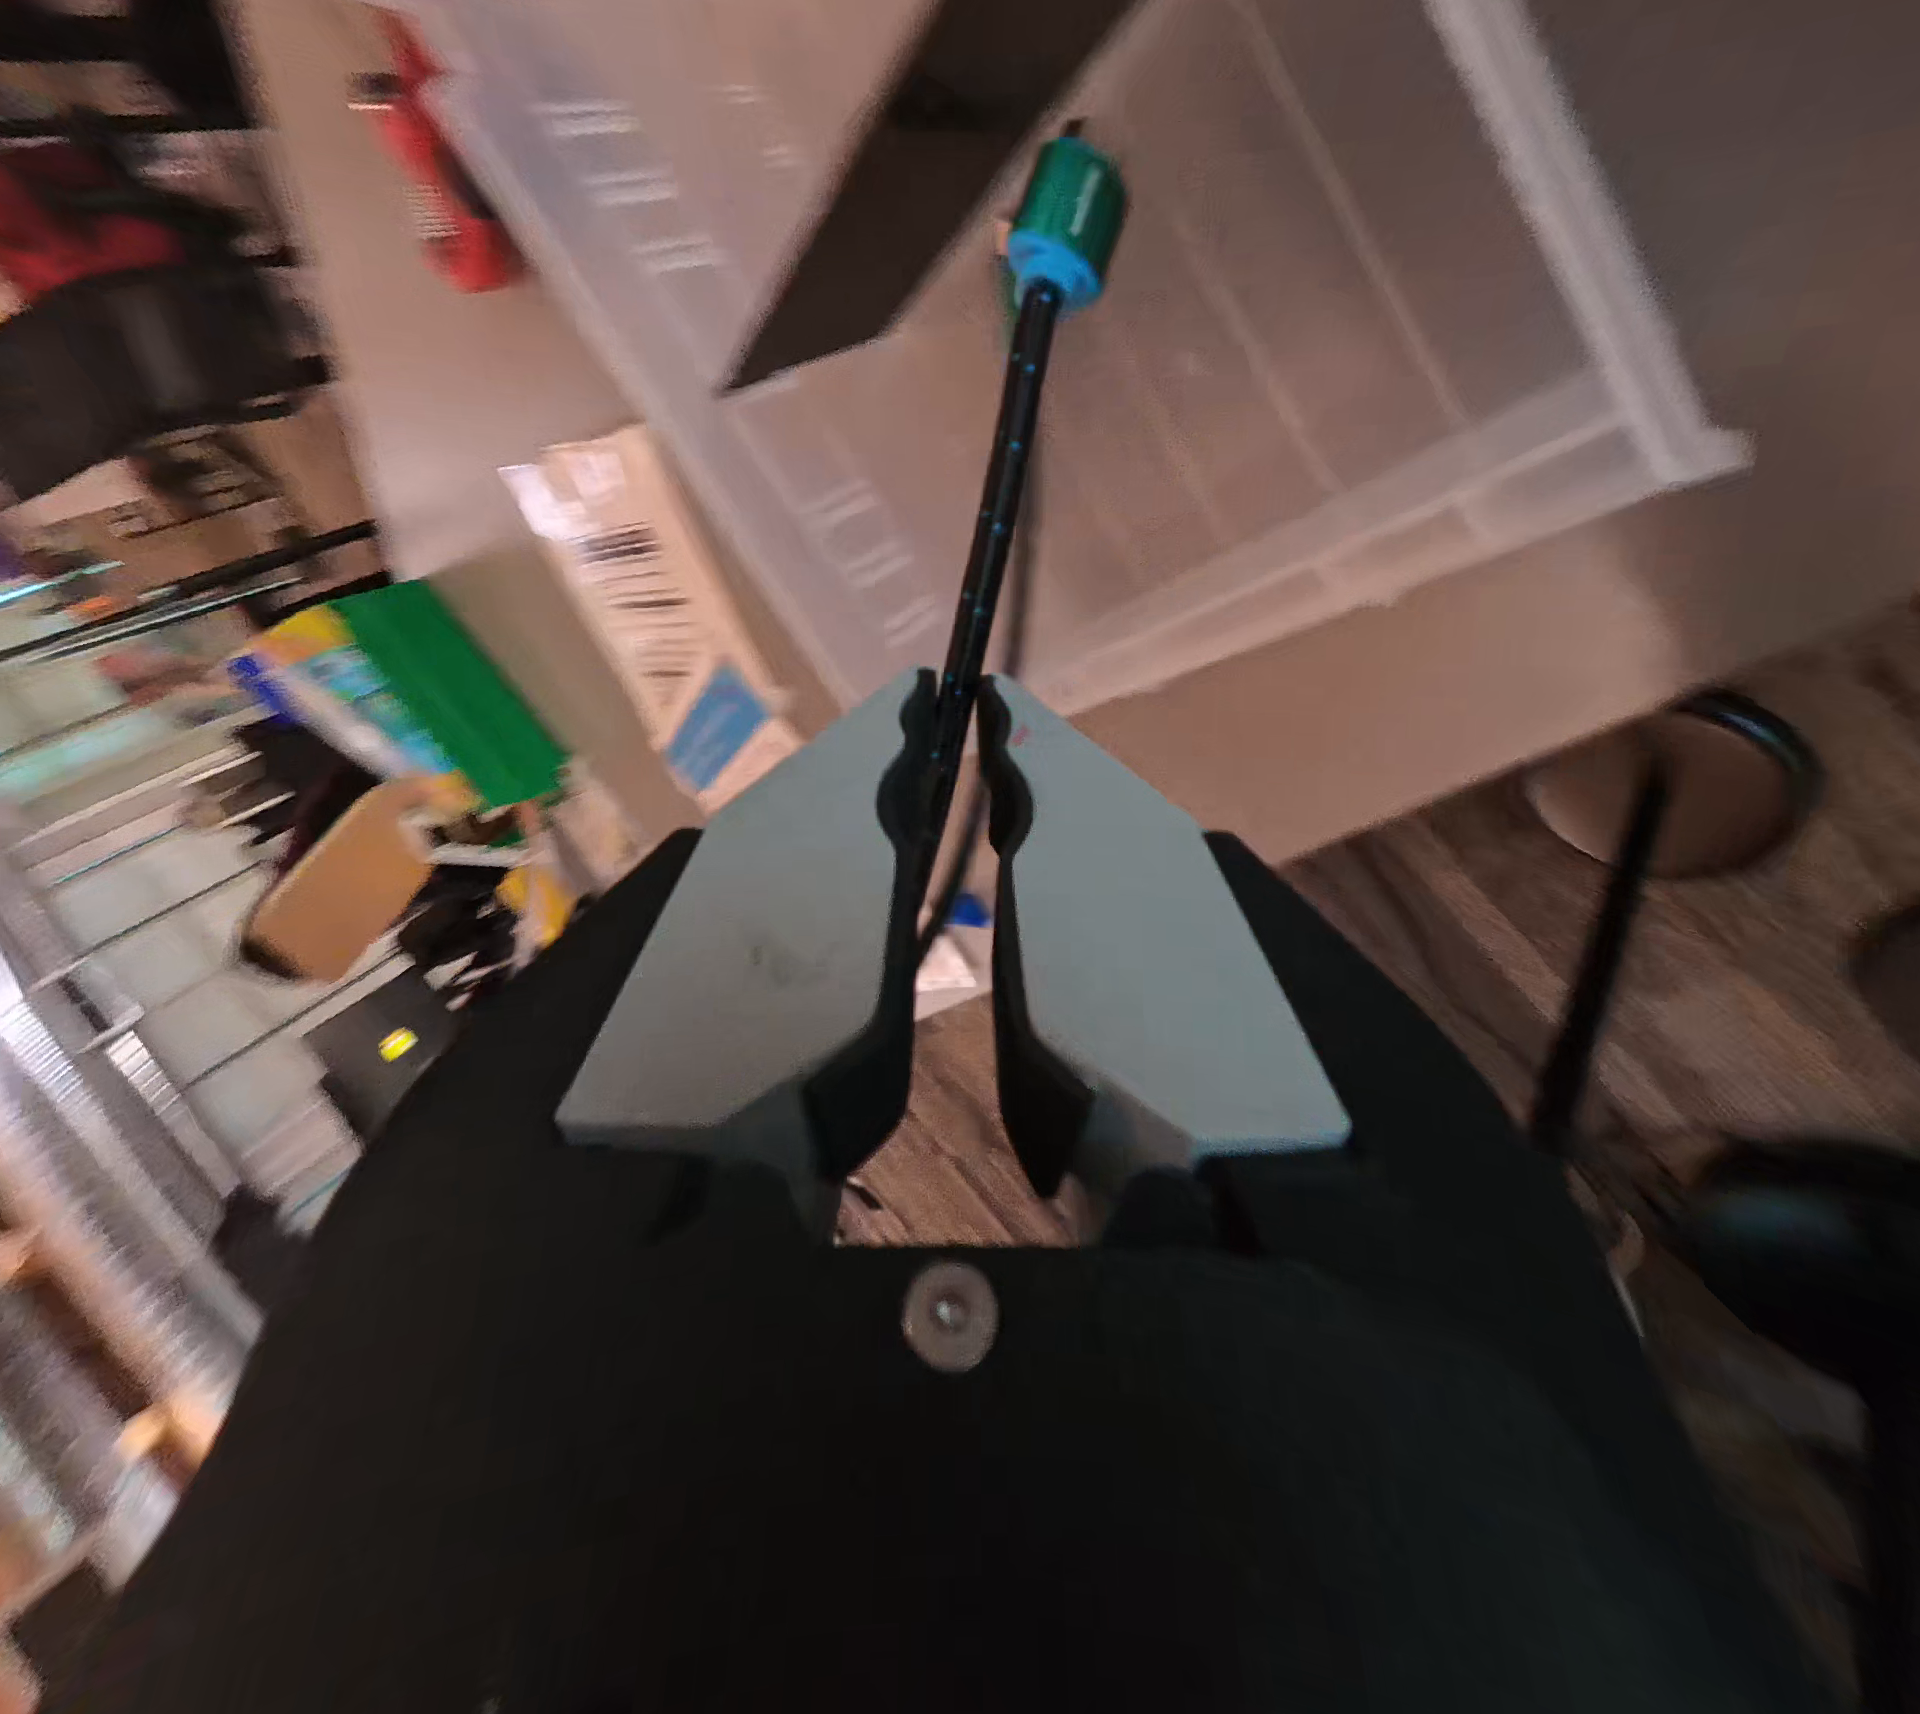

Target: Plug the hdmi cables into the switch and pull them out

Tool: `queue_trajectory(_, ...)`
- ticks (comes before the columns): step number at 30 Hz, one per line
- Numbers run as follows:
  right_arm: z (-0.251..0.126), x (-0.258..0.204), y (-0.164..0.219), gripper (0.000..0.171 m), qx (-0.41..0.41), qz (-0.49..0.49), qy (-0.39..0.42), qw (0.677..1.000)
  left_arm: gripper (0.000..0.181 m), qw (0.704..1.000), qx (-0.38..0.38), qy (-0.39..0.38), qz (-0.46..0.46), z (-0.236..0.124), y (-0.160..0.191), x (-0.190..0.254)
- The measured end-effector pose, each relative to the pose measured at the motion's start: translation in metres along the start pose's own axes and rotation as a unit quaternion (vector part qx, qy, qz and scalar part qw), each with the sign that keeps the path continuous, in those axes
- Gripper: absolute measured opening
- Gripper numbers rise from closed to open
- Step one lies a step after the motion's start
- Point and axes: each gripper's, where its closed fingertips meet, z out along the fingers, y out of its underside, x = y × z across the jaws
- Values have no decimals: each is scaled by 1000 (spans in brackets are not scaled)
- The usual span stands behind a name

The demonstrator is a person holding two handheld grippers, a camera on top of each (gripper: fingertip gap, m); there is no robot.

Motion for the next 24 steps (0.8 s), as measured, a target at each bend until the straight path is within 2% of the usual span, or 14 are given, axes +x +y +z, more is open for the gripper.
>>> queue_trajectory(1, -1, 1, -1, 58, 2, -1, 4, 1000, 4, 999, 9, -46, -16, -10, -1, -21)
queue_trajectory(3, -3, 2, -3, 57, 10, -1, 9, 1000, 4, 989, 56, -121, -68, -36, -8, -59)
queue_trajectory(5, -5, 4, -5, 59, 18, 6, 9, 1000, 4, 974, 122, -149, -119, -66, -19, -82)
queue_trajectory(10, -12, 8, -12, 67, 51, 31, -4, 998, 4, 942, 213, -225, -128, -139, -38, -110)
queue_trajectory(14, -19, 9, -25, 89, 85, 50, -9, 995, 4, 932, 289, -181, -120, -177, -74, -90)
queue_trajectory(17, -27, 10, -33, 94, 109, 51, -6, 993, 4, 932, 331, -117, -96, -186, -108, -60)
queue_trajectory(24, -37, 18, -40, 96, 137, 49, 13, 989, 4, 932, 361, -12, -28, -167, -176, 13)
